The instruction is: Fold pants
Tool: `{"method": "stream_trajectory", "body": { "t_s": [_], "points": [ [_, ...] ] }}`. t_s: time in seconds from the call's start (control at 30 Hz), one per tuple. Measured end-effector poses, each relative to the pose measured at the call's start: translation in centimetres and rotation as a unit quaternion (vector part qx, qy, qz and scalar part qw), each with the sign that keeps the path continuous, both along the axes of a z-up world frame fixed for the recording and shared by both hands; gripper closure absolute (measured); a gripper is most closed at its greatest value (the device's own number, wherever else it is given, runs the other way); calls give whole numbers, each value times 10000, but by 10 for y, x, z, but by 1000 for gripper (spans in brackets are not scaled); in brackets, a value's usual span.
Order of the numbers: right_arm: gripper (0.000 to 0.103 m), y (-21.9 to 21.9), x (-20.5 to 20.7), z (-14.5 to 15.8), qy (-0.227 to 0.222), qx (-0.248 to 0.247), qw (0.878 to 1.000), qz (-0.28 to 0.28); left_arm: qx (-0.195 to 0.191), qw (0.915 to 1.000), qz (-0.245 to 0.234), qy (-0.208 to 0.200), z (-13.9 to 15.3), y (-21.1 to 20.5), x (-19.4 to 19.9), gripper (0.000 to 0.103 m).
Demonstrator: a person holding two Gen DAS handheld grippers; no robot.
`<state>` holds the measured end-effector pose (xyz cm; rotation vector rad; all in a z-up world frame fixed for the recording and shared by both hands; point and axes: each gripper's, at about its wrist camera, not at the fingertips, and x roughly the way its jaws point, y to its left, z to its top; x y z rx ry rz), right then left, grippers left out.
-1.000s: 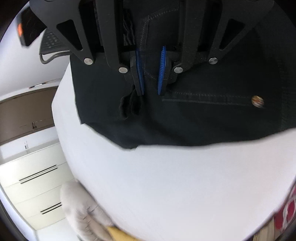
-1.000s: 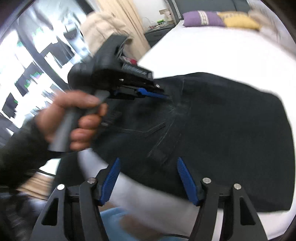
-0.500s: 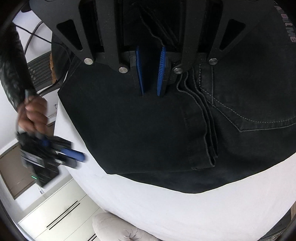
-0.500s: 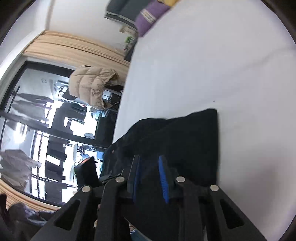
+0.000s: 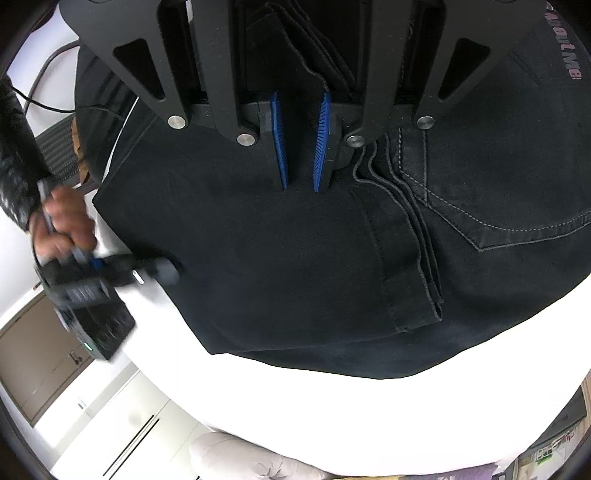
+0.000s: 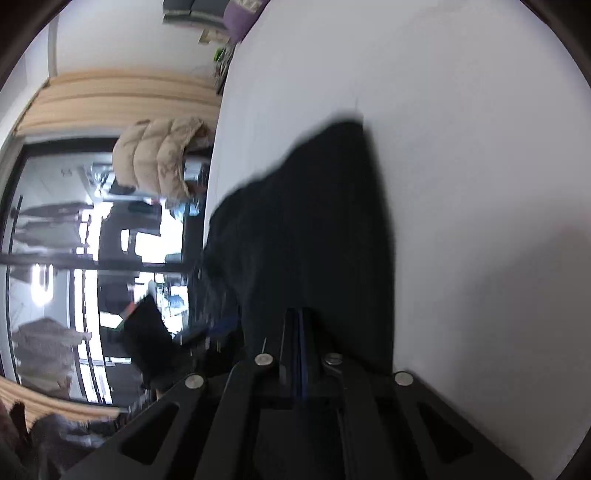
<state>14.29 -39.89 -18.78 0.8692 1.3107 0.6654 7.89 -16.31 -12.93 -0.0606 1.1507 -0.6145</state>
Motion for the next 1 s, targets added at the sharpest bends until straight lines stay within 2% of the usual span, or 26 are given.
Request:
{"method": "stream_trajectory", "body": {
  "t_s": [0.1,0.17,0.33,0.4,0.43,0.5,0.63,0.73,0.83,0.93,1.0],
  "points": [
    [101,-1,-34,2,22,-62,9999,116,-10,10000,6,-25,1,1,-7,88],
    [101,-2,-52,5,18,-50,10000,26,-8,10000,-2,-61,3,20,-12,88],
    [95,-3,-84,14,-33,64,9997,-216,-21,9999,10,-118,-3,24,-18,88],
    [95,-1,-87,10,9,33,9995,-315,-52,9999,25,-122,-4,25,-20,88],
    [101,1,-85,8,69,7,9992,-393,-69,9999,34,-123,-3,25,-20,88],
    [103,0,-85,-2,187,4,9982,-577,-92,9999,37,-131,-3,27,-20,88],
    [103,-5,-91,-9,-67,122,9971,-746,-146,9998,72,-151,-2,31,-24,88],
    [103,-5,-95,-5,-179,8,9962,-855,-140,9996,109,-208,4,38,-30,88],
    [103,-4,-97,-3,-206,-74,9948,-997,-305,9990,245,-218,15,51,-37,88],
    [103,1,-100,9,-342,-398,9919,-1160,-608,9966,448,-321,36,73,-48,88],
    [81,8,-102,21,-531,-542,9896,-1224,-876,9932,653,-413,49,96,-59,88]
  ]
}}
